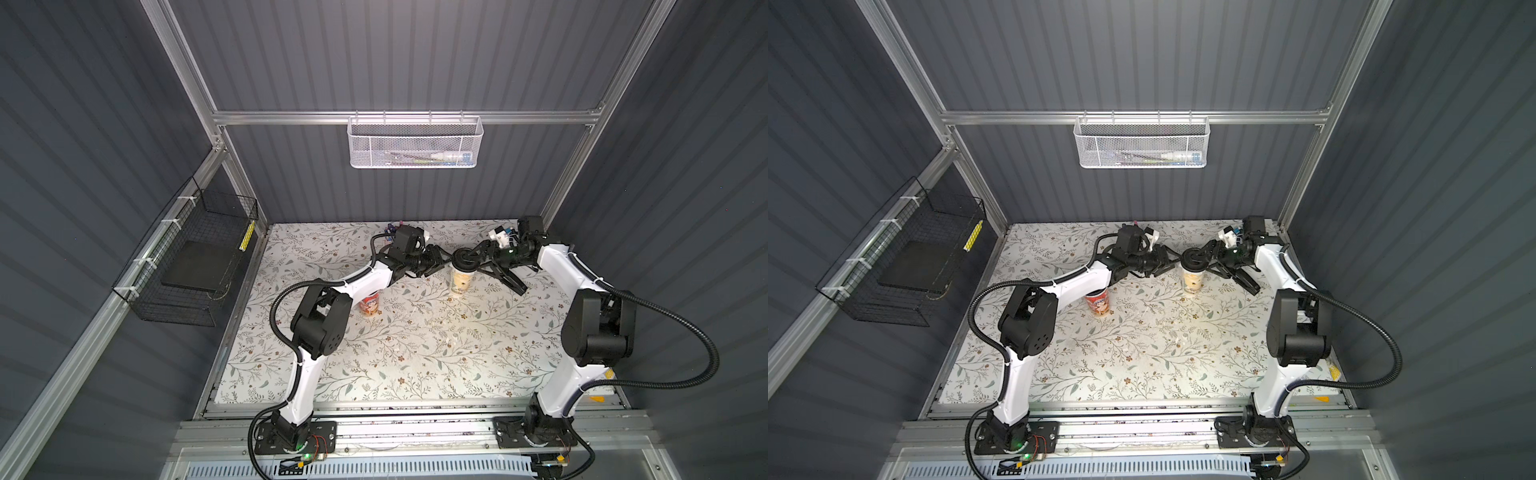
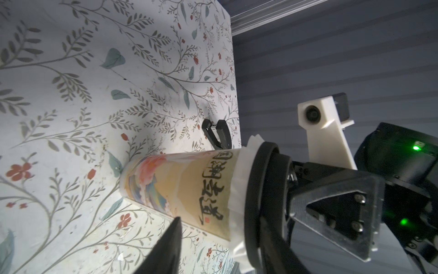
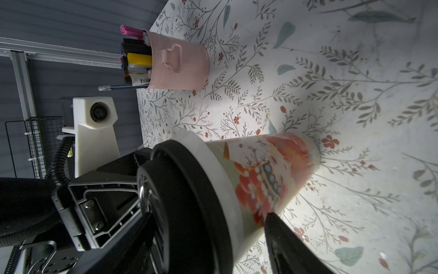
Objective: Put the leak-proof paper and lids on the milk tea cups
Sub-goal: Secure the cup lid on the cup.
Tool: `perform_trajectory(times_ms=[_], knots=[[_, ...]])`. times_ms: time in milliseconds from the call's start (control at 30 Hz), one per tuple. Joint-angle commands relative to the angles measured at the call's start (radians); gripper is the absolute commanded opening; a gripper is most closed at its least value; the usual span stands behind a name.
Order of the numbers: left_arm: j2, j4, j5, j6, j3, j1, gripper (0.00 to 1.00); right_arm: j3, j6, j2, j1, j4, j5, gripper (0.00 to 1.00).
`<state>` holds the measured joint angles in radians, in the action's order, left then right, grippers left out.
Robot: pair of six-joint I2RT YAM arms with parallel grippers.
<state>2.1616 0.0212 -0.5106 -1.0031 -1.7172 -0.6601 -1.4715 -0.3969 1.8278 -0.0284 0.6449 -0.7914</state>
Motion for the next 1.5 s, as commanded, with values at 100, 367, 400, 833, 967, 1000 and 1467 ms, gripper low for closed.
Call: perform_trajectory(times_ms=[100, 367, 400, 833, 967, 1000, 1467], knots=[[-0.017, -0.121, 0.037, 0.021, -0.101, 0.003, 0.65, 0.023, 0.023, 0.065, -0.005, 0.114, 0.123, 0.74], [0.005, -0.083, -0.011, -0.005, -0.095, -0.012, 0.74, 0.011, 0.007, 0.043, -0.005, 0.098, 0.080, 0.75], [0.011, -0.086, -0.019, -0.005, -0.097, -0.013, 0.74, 0.002, 0.002, 0.035, -0.005, 0.096, 0.075, 0.76], [0.015, -0.079, -0.036, 0.006, -0.113, -0.014, 0.76, -0.161, -0.007, -0.034, -0.014, 0.149, 0.052, 0.84], [-0.018, -0.132, 0.015, 0.056, -0.128, -0.002, 0.78, -0.180, -0.001, -0.092, -0.027, 0.163, 0.097, 0.84], [-0.036, -0.165, 0.045, 0.085, -0.135, 0.004, 0.79, -0.176, -0.001, -0.122, -0.033, 0.159, 0.118, 0.84], [-0.516, -0.291, 0.968, 0.608, 0.181, 0.093, 0.94, 0.536, 0.031, -0.819, -0.087, -0.297, 0.789, 0.82]])
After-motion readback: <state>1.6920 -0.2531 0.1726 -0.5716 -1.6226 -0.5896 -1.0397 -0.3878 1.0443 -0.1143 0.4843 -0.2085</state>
